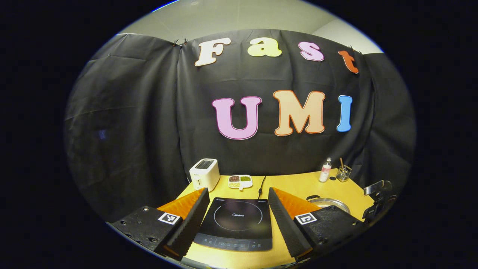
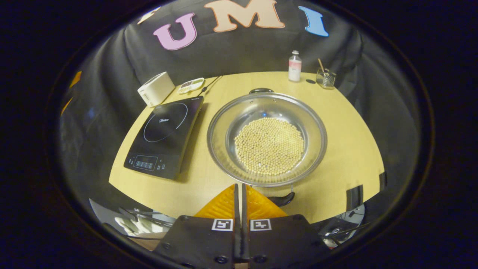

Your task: First push the handle of the pot to place it horizontally, then grasp the pot with both hands and set it on the induction cooktop.

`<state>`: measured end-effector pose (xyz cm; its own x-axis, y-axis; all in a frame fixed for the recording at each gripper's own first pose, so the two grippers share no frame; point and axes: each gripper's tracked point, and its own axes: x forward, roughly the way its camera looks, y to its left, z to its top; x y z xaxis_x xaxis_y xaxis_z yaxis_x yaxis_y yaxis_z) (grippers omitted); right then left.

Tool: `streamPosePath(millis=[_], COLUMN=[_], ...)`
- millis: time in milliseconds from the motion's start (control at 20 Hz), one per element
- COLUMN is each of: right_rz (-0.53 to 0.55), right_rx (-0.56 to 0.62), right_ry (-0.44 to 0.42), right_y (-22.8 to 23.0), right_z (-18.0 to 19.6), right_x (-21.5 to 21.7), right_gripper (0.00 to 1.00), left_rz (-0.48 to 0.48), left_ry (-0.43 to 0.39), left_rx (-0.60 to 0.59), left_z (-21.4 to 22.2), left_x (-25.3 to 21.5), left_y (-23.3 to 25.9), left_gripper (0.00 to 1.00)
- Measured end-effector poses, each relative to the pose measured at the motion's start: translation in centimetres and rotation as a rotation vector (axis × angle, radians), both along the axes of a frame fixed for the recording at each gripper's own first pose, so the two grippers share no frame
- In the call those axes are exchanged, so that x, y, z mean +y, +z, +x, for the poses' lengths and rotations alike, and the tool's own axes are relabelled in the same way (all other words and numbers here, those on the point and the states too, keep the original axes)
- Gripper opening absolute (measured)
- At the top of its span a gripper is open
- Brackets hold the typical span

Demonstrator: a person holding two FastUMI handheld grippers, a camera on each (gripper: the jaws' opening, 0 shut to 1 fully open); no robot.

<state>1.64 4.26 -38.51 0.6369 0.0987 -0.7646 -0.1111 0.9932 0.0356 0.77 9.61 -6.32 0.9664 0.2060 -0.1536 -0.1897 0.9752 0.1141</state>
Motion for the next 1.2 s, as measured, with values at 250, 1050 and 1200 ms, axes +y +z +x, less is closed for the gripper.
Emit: streamPosePath(millis=[250,1050,1200], right_rz=[-0.007,-0.040,-0.041], right_rx=[0.090,0.245,0.277], right_ry=[-0.022,-0.085,-0.058], right_y=[-2.9,-5.4,-5.6], right_z=[-0.4,1.5,1.4], right_x=[0.9,-0.8,-1.4], right_gripper=[0.00,0.03,0.03], left_rz=[-0.002,0.000,0.001], left_ry=[-0.003,0.049,0.055], left_rx=[0.025,0.077,0.074], left_z=[0.4,2.1,3.0], left_x=[1.8,4.5,3.2], left_y=[-1.3,-2.9,-2.6], left_gripper=[0.96,0.96,0.96])
